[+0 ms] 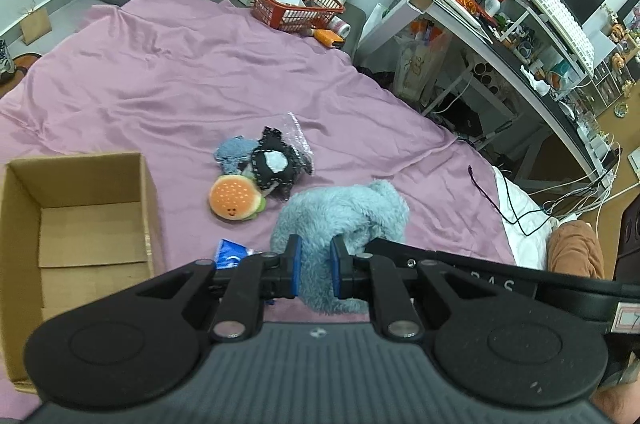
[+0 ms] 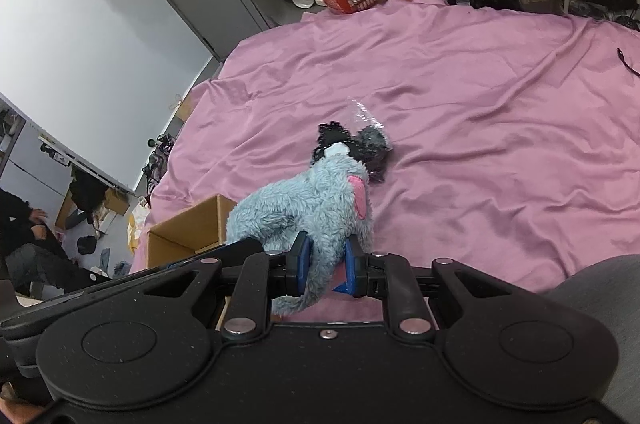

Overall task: Organize soft objects
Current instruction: 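Lift the grey-blue plush with the left tool and carry it over the box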

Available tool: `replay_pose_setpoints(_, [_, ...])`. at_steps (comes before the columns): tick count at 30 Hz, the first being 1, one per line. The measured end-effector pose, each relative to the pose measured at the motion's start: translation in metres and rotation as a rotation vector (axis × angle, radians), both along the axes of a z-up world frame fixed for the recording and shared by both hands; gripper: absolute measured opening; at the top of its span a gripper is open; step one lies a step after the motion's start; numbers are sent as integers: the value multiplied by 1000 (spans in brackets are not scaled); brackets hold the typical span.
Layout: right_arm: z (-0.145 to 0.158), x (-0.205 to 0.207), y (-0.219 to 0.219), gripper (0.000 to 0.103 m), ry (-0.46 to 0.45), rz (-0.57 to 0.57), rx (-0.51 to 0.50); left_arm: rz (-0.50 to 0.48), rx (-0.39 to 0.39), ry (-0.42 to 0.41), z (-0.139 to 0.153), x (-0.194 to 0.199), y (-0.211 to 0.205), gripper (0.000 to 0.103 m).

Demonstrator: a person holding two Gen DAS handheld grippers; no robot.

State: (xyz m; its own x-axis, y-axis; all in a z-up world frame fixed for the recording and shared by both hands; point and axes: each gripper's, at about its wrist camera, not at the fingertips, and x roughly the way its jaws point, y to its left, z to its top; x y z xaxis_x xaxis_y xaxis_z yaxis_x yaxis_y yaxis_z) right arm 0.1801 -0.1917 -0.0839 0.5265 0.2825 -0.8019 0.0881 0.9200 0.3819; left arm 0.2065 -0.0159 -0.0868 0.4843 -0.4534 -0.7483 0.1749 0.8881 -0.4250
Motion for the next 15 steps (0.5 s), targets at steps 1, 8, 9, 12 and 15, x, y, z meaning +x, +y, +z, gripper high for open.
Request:
replay_pose_setpoints(1, [1,0,4,18,-3,3,-1,1,-1,-3,0,-1,5,13])
replay_pose_setpoints(8, [0,0,38,18,-14,29,-12,29,-14,-4,-2,-3,39,13])
replay_pose_setpoints(9, [-1,0,43,18,-13,31,-12,33,-15,-3,-3,-4,43,13])
replay_pose_setpoints(12, [-5,2,57,18,-4,40,-12,51,-20,8,-9,-4,59,13])
replay_pose_setpoints(15, [-13,5,70,18,10,47,-5,66,-24,22,-15,-3,73,13])
